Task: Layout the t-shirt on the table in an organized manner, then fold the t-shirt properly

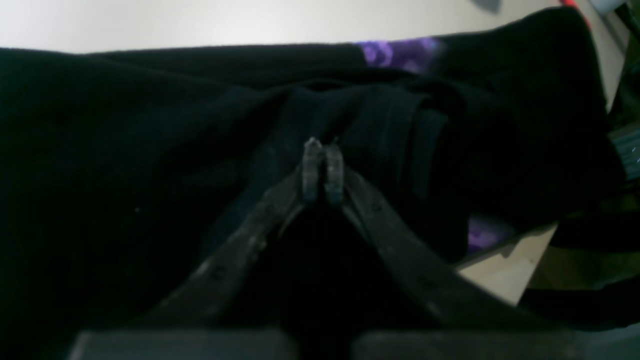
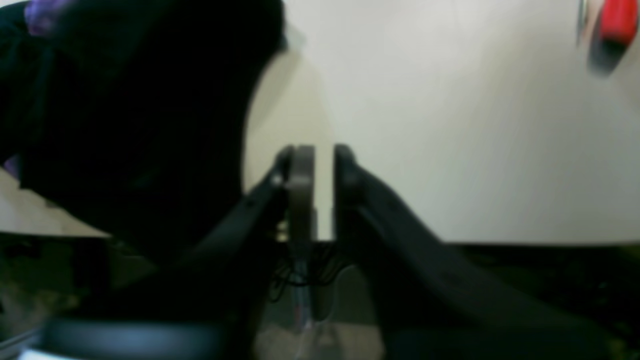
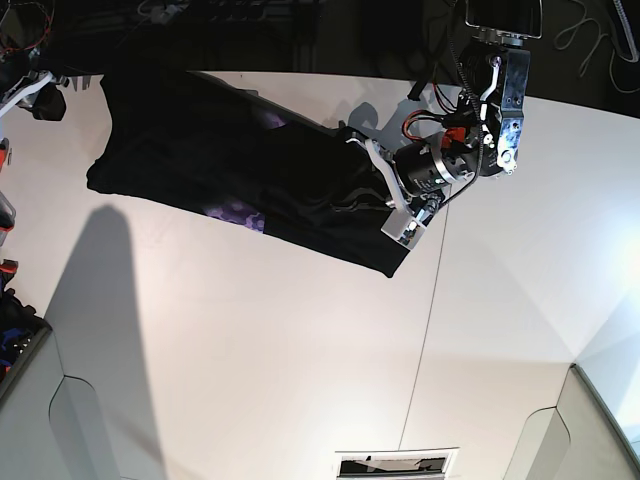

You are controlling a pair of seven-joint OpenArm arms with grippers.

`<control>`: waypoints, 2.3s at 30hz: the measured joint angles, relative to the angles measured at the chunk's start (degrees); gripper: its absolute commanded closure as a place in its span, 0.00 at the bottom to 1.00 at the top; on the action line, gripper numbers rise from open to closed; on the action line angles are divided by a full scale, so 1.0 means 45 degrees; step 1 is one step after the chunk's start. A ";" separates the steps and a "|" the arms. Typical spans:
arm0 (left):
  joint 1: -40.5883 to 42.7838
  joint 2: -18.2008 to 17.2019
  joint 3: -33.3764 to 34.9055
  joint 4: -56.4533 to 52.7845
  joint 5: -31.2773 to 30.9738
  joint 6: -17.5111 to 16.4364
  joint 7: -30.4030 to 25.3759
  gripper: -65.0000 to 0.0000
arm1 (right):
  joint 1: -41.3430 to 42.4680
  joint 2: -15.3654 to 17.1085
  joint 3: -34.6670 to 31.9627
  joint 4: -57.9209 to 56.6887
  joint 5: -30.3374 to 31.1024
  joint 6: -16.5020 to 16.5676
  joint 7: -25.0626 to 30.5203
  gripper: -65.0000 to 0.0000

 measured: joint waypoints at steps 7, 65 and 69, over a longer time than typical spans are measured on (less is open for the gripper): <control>-0.0102 0.0000 -0.0024 0.0000 -0.0661 0.0000 0.0617 1.00 | 0.0029 0.0000 -0.1049 -0.1365 0.0321 0.0141 0.0238 0.55; -0.0272 -0.0248 -0.0024 0.2195 -0.1807 0.0000 0.2477 1.00 | 0.1632 -0.0641 -0.1783 -0.1477 0.3439 0.0423 -0.2123 0.45; -0.0272 -0.0248 -0.0024 0.2195 -0.1812 0.0000 0.2535 1.00 | 0.1627 -0.0641 -0.1783 -0.1477 0.3546 0.0427 -0.2171 0.45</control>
